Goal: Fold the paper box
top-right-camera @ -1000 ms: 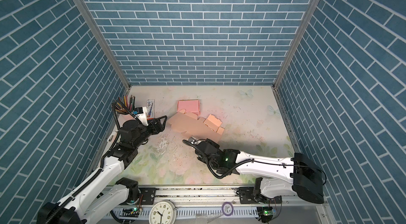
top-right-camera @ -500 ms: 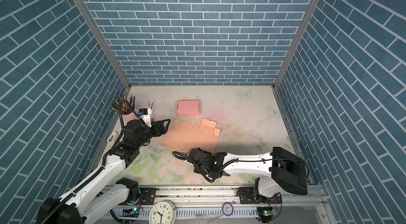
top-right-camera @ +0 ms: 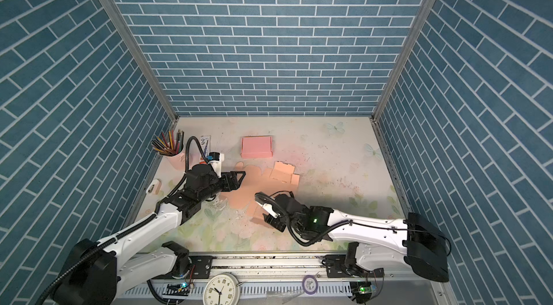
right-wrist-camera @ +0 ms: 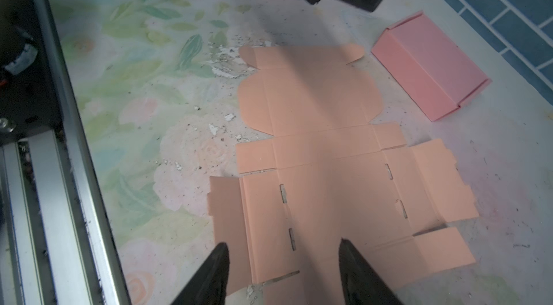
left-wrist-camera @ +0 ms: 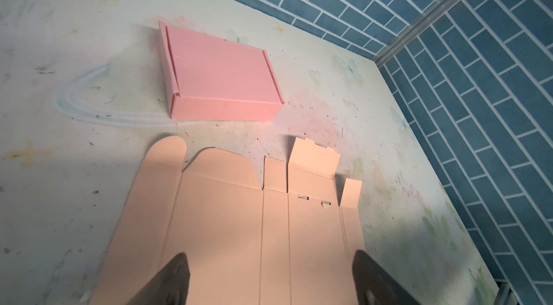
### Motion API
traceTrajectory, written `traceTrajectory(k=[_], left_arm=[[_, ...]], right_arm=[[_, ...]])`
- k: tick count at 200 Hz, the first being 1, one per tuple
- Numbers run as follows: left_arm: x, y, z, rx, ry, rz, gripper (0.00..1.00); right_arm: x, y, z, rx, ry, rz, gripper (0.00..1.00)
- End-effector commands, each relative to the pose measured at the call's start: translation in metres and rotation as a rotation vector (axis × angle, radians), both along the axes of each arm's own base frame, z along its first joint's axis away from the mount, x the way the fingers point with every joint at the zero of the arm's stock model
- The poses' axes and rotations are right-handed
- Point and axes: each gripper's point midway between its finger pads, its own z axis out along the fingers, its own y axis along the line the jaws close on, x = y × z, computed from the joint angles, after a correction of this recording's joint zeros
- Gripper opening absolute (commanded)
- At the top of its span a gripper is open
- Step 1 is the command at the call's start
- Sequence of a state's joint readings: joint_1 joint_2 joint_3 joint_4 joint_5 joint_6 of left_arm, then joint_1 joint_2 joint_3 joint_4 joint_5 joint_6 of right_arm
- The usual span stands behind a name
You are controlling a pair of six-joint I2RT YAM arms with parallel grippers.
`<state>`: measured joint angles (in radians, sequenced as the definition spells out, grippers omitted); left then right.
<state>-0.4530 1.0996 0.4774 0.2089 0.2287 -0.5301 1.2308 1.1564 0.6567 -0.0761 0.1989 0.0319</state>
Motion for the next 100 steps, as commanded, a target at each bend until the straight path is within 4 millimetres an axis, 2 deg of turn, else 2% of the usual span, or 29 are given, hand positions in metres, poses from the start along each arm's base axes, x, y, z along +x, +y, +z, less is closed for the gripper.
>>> traceTrajectory(k=[1, 28, 51, 67, 100], left_arm=[[0.000, -0.013, 0.000, 0.002, -0.026, -0.036, 0.86], [-0.005, -0.022, -0.009, 0.013, -0.013, -0.059, 0.86], [-0.010, -0.035, -0.018, 0.019, 0.010, -0.117, 0.87], [-0.015, -0.044, -0.026, 0.043, 0.030, -0.156, 0.87], [-0.026, -0.064, -0.041, 0.075, 0.066, -0.243, 0.88]], right_arm=[[0.017, -0.008, 0.009, 0.130, 0.113, -0.130, 0.61], [0.042, -0.028, 0.013, 0.183, 0.182, -0.292, 0.66], [0.060, -0.050, 0.001, 0.223, 0.314, -0.450, 0.71], [0.064, -0.059, -0.012, 0.262, 0.423, -0.501, 0.72], [0.064, -0.075, -0.036, 0.261, 0.509, -0.575, 0.75]])
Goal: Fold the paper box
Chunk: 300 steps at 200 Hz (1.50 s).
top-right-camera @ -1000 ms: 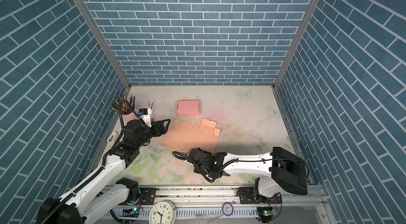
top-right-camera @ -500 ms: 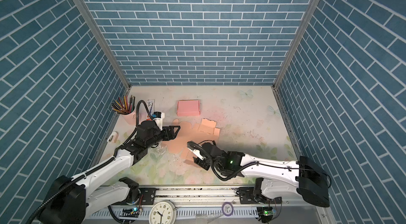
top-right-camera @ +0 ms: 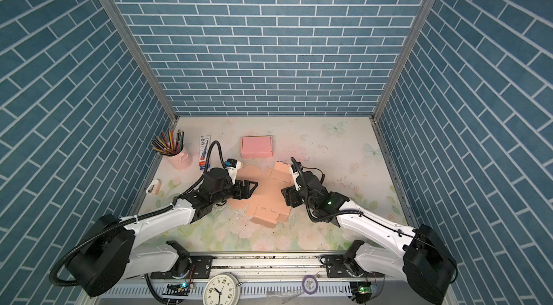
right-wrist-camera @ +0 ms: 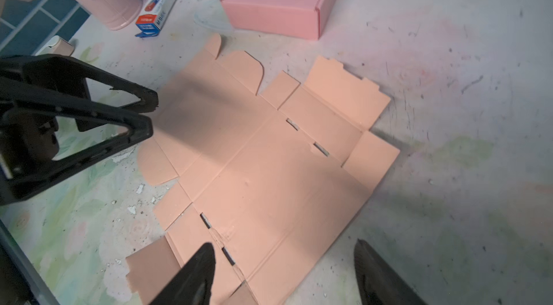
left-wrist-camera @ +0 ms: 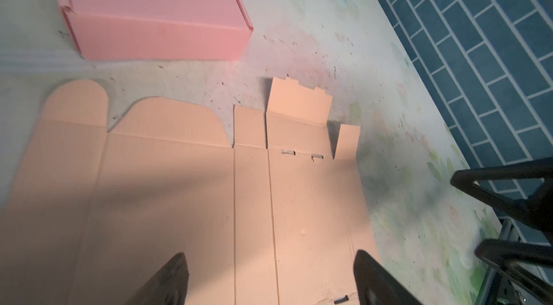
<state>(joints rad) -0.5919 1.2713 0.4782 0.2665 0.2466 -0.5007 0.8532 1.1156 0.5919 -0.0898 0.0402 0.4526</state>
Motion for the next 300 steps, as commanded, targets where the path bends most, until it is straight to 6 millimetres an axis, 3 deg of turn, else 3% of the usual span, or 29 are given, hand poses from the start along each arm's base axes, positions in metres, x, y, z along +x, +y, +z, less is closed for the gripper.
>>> traceTrajectory(k=[1, 21, 58, 126, 242, 300], left_arm=[[-0.003, -0.019, 0.003, 0.005, -0.017, -0.078, 0.88], [-0.009, -0.024, -0.011, 0.026, 0.017, -0.104, 0.88], [-0.017, -0.018, -0.032, 0.065, 0.062, -0.102, 0.88], [-0.034, -0.013, -0.052, 0.067, 0.119, -0.118, 0.88], [-0.062, -0.027, -0.073, 0.050, 0.191, -0.149, 0.88], [-0.087, -0.053, -0.068, -0.014, 0.256, -0.169, 0.88]], right_arm=[[-0.012, -0.006, -0.017, 0.063, 0.140, -0.053, 0.75], [-0.011, -0.012, -0.026, 0.064, 0.163, -0.078, 0.75], [-0.012, -0.011, -0.026, 0.104, 0.148, -0.074, 0.74], [-0.008, -0.033, -0.051, 0.098, 0.204, -0.138, 0.74], [-0.002, -0.035, -0.077, 0.184, 0.294, -0.147, 0.67], [0.011, -0.035, -0.078, 0.210, 0.369, -0.160, 0.64]])
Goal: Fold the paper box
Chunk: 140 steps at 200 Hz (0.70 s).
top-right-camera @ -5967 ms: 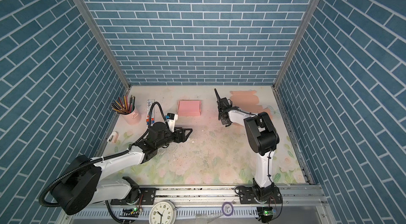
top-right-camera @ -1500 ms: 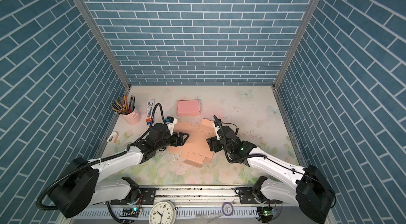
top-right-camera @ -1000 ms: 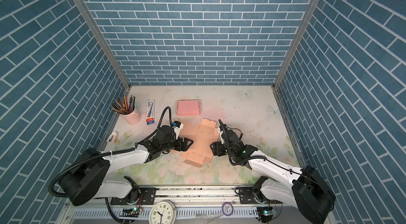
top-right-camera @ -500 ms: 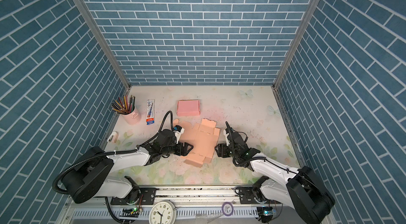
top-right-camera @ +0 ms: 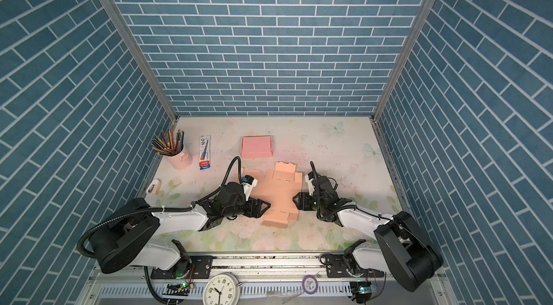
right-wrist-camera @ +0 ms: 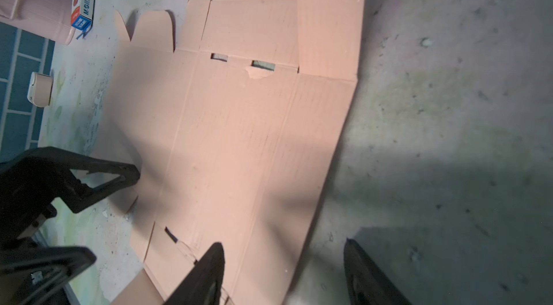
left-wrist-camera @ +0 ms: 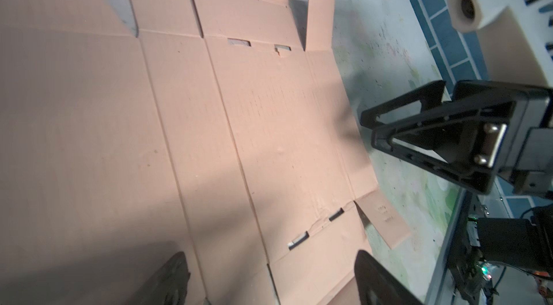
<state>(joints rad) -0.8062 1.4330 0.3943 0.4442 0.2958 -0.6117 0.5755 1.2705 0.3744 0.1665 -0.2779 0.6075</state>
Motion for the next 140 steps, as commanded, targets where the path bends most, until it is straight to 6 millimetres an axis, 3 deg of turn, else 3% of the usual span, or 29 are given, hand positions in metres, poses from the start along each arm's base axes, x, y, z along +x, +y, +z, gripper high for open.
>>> traceTrajectory(k=[1, 39, 86, 140], left_arm=[[-0.020, 0.000, -0.017, 0.027, 0.109, 0.018, 0.88], [-0.022, -0.003, -0.005, -0.005, 0.139, 0.080, 0.88], [-0.016, -0.001, 0.000, -0.016, 0.159, 0.150, 0.88], [-0.006, 0.001, 0.024, 0.024, 0.109, 0.124, 0.88]], right_arm=[[0.005, 0.006, 0.005, 0.048, 0.048, -0.011, 0.64], [0.009, 0.004, 0.008, 0.059, 0.086, -0.011, 0.60], [0.012, -0.012, 0.008, 0.067, 0.133, -0.027, 0.58], [0.014, -0.012, 0.011, 0.088, 0.154, -0.037, 0.58]])
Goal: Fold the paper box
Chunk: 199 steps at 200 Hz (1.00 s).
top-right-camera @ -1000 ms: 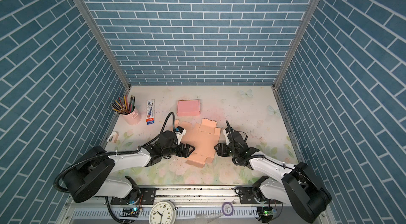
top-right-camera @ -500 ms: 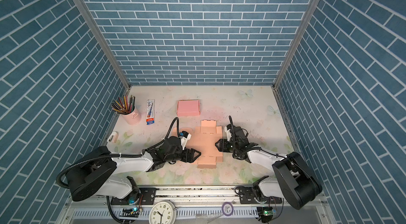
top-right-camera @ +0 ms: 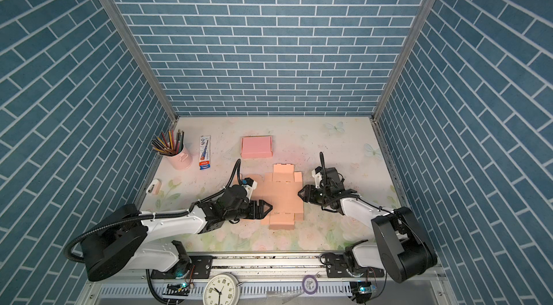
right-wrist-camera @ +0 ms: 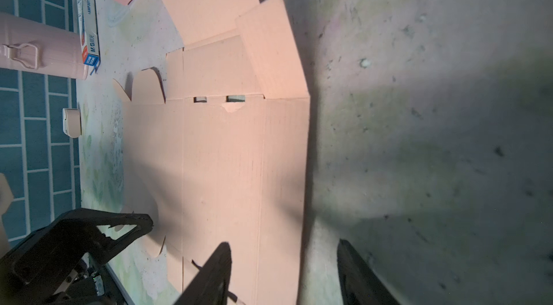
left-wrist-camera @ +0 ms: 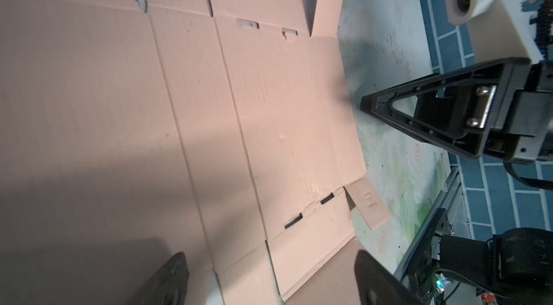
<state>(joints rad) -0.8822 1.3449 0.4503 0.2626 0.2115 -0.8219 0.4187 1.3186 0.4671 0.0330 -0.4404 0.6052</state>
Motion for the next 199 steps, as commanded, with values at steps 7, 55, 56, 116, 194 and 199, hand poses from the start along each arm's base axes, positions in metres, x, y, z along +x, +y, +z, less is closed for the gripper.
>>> traceTrajectory(k=[7, 55, 56, 116, 194, 199], left_arm=[[0.008, 0.007, 0.013, 0.030, -0.027, -0.003, 0.88], [0.026, 0.021, 0.015, -0.038, -0.041, -0.029, 0.88], [0.026, 0.021, 0.015, -0.039, -0.041, -0.032, 0.88], [0.028, 0.021, 0.003, -0.067, -0.031, -0.062, 0.88], [0.031, 0.022, -0.011, -0.043, -0.040, -0.062, 0.86], [0.031, 0.022, -0.011, -0.040, -0.043, -0.064, 0.86]], right_arm=[[-0.002, 0.003, 0.003, 0.026, 0.022, 0.004, 0.58], [0.002, 0.004, 0.005, 0.052, 0.047, -0.045, 0.56], [0.002, 0.004, 0.006, 0.053, 0.047, -0.047, 0.56], [-0.004, 0.001, 0.005, 0.061, 0.065, -0.080, 0.56], [-0.010, 0.008, -0.008, 0.075, 0.094, -0.033, 0.51], [-0.009, 0.009, -0.007, 0.074, 0.092, -0.028, 0.51]])
